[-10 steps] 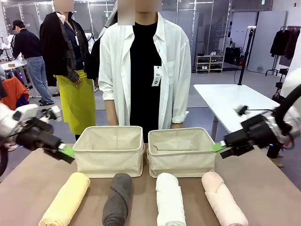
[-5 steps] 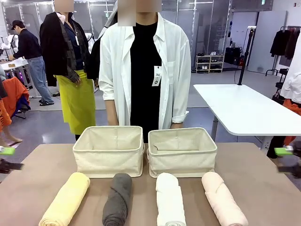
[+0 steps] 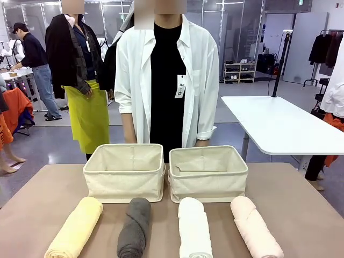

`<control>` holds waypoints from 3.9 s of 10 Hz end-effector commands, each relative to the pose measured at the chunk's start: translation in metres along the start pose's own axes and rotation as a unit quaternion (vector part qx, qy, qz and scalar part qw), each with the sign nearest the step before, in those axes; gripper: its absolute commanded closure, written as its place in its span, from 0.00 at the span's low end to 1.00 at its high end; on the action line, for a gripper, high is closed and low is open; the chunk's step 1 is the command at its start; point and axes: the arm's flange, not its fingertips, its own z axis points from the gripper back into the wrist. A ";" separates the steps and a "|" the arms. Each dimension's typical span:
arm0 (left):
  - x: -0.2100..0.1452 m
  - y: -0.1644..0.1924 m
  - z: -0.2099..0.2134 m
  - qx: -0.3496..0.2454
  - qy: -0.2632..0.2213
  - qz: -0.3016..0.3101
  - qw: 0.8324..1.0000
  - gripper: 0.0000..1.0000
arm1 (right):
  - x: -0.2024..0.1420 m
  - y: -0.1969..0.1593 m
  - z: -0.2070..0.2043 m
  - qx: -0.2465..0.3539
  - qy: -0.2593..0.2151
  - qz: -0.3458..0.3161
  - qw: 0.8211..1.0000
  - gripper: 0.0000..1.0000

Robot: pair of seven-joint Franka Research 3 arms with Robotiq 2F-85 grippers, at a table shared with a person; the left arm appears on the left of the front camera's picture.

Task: Divide the towels into two baskets.
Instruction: Pick up one hotel-folded towel and place it in the Fabric basket indicated by the person.

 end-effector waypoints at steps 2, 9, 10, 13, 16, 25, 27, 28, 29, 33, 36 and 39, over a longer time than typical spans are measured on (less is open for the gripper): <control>0.000 0.000 0.000 0.000 0.000 0.000 1.000 0.00 | 0.000 0.000 0.000 0.000 0.000 0.000 1.000 0.00; 0.000 0.000 0.000 0.000 0.000 0.000 1.000 0.00 | 0.000 0.000 0.000 0.000 0.000 0.000 1.000 0.00; 0.000 0.000 0.000 0.000 0.000 0.000 1.000 0.00 | 0.000 0.000 0.000 0.000 0.000 0.000 1.000 0.00; 0.000 0.000 0.000 0.000 0.000 0.000 1.000 0.00 | 0.000 0.000 0.000 0.000 0.000 0.000 1.000 0.00; 0.000 0.000 0.000 0.000 0.000 0.000 1.000 0.00 | 0.000 0.000 0.000 0.000 0.000 0.000 1.000 0.00; 0.000 0.000 0.000 0.000 0.000 0.000 1.000 0.00 | -0.037 0.099 -0.144 -0.183 0.195 0.209 0.941 0.00; 0.000 0.000 0.000 0.000 0.000 0.000 1.000 0.00 | -0.062 0.113 -0.190 -0.230 0.234 0.249 0.911 0.00; 0.000 0.000 0.000 0.000 0.000 0.000 1.000 0.00 | -0.077 0.118 -0.212 -0.245 0.252 0.266 0.898 0.00; 0.000 0.000 0.000 0.000 0.000 0.000 1.000 0.00 | -0.098 0.119 -0.231 -0.278 0.271 0.299 0.872 0.00; 0.000 0.000 0.000 0.000 0.000 0.000 1.000 0.00 | -0.162 0.126 -0.270 -0.343 0.302 0.344 0.820 0.00; 0.000 0.000 0.000 0.000 0.000 0.000 1.000 0.00 | -0.188 0.122 -0.282 -0.381 0.304 0.316 0.814 0.00; 0.000 0.000 0.000 0.000 0.000 0.000 1.000 0.00 | -0.205 0.111 -0.298 -0.416 0.295 0.307 0.803 0.00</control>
